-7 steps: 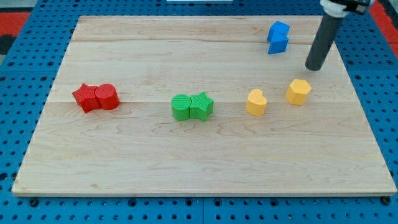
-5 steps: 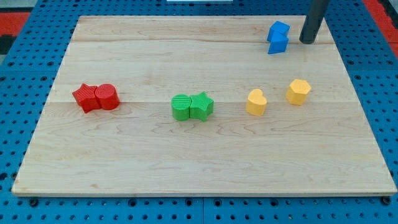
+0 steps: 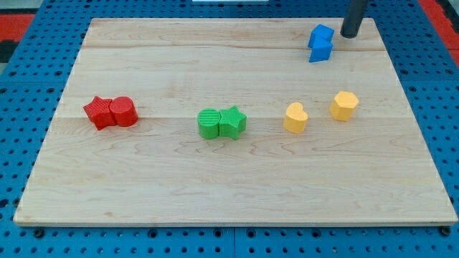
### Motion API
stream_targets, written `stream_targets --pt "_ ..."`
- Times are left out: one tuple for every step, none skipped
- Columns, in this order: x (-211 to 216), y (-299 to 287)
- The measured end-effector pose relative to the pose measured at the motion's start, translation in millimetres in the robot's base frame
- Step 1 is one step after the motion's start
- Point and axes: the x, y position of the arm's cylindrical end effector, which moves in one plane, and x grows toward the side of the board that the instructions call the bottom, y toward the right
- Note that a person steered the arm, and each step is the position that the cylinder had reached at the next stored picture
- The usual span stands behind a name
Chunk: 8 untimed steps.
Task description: Move the blue triangle to the top right of the yellow hexagon
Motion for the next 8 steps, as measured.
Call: stream_targets --pt "0 -38" --pt "18 -54" --pt "49 -55" --pt "66 -59" --pt "74 -132" --pt "101 -154" --pt "92 -102" --pt "117 -89"
